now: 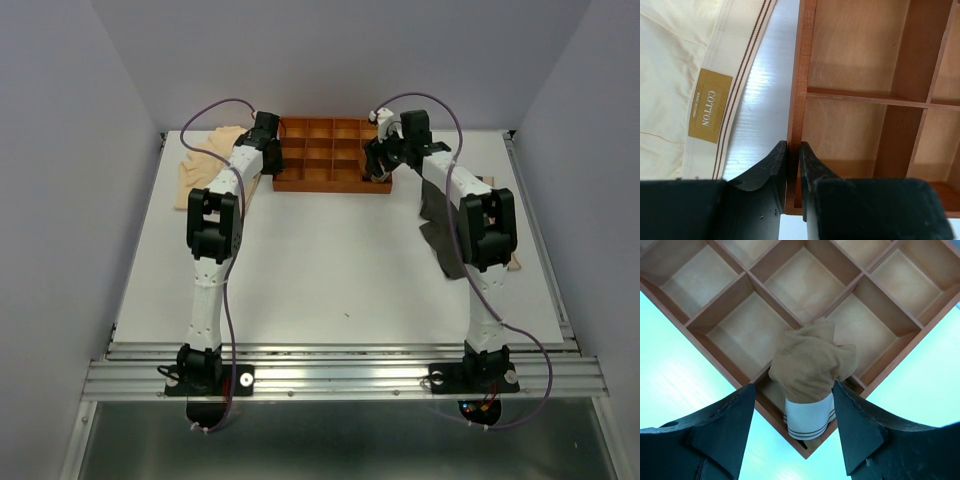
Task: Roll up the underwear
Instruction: Place the rolled underwear into the container
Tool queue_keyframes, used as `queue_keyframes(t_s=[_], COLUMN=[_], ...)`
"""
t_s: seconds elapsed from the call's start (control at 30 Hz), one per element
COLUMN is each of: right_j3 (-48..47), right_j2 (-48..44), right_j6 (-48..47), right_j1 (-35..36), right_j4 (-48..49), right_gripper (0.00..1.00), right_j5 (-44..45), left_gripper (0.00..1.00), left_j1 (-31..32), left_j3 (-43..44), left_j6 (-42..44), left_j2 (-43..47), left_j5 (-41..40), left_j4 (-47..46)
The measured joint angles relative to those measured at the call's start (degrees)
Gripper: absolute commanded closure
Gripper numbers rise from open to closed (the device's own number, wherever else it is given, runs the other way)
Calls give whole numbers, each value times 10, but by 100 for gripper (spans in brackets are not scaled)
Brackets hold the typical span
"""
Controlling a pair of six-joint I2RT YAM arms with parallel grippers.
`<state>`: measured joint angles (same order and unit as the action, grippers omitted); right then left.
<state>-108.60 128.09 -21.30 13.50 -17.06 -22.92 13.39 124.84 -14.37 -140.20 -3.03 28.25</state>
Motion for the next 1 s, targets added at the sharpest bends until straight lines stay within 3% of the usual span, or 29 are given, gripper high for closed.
queue_keyframes(t_s=[0.33,0.7,0.9,1.0], right_j3=[-53,-13,0,0], right_j2=[29,47,47,47], right_j6=[10,-2,-8,-10], right_j1=[11,26,26,27], right_j4=[33,44,61,61], right_gripper=[32,39,66,66], right_j5=[55,69,90,106], left_gripper=[78,78,78,78], left_j1=[0,-2,-4,-4], left_j3=[0,0,0,0], left_j6=[0,0,0,0], left_j2=[0,0,0,0], left_j5=[0,6,13,13], left_j4=[0,0,0,0])
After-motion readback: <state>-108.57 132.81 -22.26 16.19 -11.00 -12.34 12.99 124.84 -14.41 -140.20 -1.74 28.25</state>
